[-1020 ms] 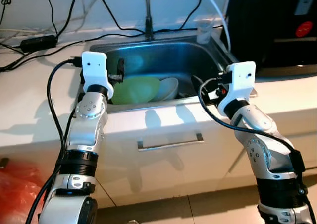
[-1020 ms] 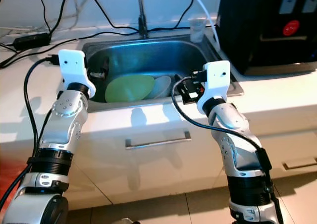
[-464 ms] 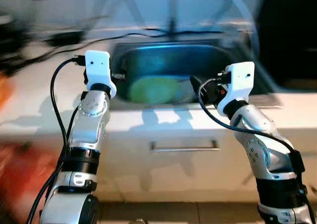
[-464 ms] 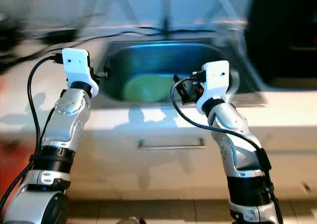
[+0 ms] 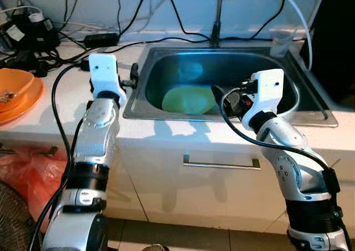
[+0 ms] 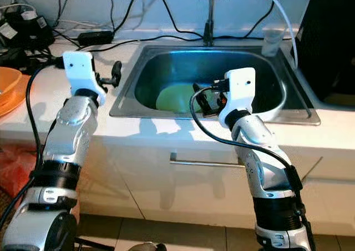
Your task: Kitchen organization
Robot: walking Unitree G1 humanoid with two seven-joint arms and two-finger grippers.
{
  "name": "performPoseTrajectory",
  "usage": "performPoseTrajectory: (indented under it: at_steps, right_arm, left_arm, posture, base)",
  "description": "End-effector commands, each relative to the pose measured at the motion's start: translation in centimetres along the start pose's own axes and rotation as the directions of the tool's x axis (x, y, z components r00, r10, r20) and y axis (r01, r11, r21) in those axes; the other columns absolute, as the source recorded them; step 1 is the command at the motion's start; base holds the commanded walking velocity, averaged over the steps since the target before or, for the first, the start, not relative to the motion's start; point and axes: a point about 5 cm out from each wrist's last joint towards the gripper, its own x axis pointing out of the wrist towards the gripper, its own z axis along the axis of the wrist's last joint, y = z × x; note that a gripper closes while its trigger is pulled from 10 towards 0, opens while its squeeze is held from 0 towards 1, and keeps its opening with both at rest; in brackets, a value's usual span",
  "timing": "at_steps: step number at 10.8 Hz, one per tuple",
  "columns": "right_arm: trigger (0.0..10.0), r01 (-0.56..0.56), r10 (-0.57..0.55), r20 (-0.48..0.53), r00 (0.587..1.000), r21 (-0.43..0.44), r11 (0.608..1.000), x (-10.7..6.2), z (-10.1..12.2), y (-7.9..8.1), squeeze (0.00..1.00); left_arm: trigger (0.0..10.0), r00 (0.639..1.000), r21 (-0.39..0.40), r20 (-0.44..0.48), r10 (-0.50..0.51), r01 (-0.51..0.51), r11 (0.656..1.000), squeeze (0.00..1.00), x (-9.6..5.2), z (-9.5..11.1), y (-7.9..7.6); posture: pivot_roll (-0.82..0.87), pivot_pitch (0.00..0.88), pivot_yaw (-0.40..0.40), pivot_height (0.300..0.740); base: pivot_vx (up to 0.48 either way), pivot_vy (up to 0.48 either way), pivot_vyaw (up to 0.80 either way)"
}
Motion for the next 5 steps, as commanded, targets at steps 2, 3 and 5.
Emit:
performPoseTrajectory:
  at_steps: [2,3,5]
  right_arm:
    - [10.0,0.006,-0.006,0.007,1.0,-0.004,1.0,0.01,0.19,0.03,0.0]
    - [10.0,0.007,-0.007,0.008,1.0,-0.002,1.0,0.0,0.16,0.05,0.0]
    - [10.0,0.009,-0.009,0.008,1.0,-0.003,1.0,0.03,0.17,-0.01,0.0]
  left_arm:
    - [10.0,1.0,0.008,-0.019,0.002,-0.002,1.0,0.0,0.29,0.09,0.39]
    - [10.0,1.0,0.007,-0.027,-0.003,0.003,1.0,0.0,0.29,-0.01,0.31]
    - [10.0,0.999,0.014,-0.034,-0.009,0.01,1.0,0.0,0.3,-0.17,0.26]
  posture:
    - [-0.01,0.0,0.089,0.74]
    - [-0.01,0.0,0.089,0.74]
    - [-0.01,0.0,0.092,0.74]
  base:
    - [0.0,0.39,0.0]
    - [0.0,0.435,0.0]
    - [0.0,0.21,0.0]
